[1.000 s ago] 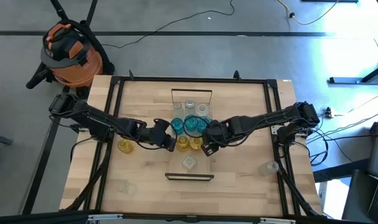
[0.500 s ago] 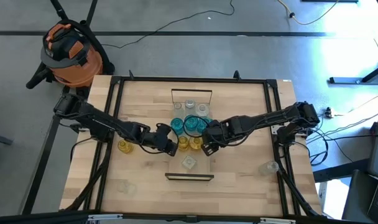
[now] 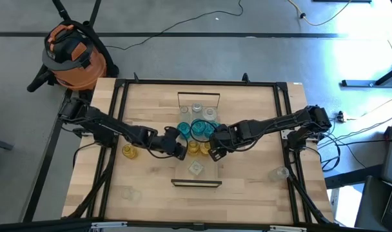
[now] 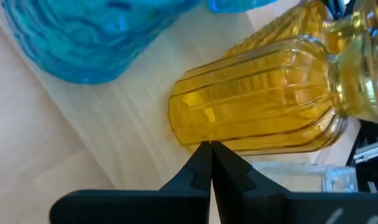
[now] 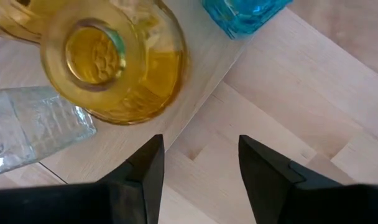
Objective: Sort vases onto shelf
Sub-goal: Put the yellow vase on the shelf aligned with the other yellow vase
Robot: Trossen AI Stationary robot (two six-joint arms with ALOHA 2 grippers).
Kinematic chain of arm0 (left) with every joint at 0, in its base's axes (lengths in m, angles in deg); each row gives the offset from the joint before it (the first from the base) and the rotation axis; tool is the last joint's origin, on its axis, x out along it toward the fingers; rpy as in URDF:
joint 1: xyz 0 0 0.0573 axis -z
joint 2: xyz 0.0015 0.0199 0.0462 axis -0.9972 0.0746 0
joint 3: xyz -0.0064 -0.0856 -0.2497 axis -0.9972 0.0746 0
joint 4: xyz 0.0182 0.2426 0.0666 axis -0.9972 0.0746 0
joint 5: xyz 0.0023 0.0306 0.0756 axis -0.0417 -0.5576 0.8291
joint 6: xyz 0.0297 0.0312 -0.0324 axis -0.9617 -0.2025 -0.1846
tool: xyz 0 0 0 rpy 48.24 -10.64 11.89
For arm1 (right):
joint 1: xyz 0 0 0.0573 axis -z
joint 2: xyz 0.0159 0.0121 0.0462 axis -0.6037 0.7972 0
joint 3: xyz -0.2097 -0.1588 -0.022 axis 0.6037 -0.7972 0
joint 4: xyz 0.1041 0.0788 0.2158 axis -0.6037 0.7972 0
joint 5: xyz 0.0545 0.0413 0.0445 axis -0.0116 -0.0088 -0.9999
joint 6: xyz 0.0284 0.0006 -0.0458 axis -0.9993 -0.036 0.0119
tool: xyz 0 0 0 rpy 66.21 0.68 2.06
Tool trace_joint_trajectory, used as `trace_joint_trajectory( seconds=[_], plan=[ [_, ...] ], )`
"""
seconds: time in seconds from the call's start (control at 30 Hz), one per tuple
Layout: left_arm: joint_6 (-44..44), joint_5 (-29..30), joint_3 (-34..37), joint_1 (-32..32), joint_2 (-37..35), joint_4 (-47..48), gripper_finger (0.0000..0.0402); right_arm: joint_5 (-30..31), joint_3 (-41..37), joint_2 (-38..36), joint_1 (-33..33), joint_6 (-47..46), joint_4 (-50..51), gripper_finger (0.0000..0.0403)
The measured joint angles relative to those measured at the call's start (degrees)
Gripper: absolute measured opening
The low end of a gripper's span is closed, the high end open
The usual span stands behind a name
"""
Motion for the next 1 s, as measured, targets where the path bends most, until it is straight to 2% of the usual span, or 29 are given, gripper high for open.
trace_joint_trajectory(
  seconds=[0.8, 1.0],
  plan=[
    [-1.5, -1.3, 0.0, -1.3, 0.0, -4.2, 0.0, 0.4, 0.0, 0.0, 0.0, 0.1, 0.4, 0.017],
    [-1.4, -3.2, 0.0, -1.3, 2.9, -7.1, 0.0, 1.2, 0.0, 0.0, 0.0, -1.4, 1.8, 0.017]
  ],
)
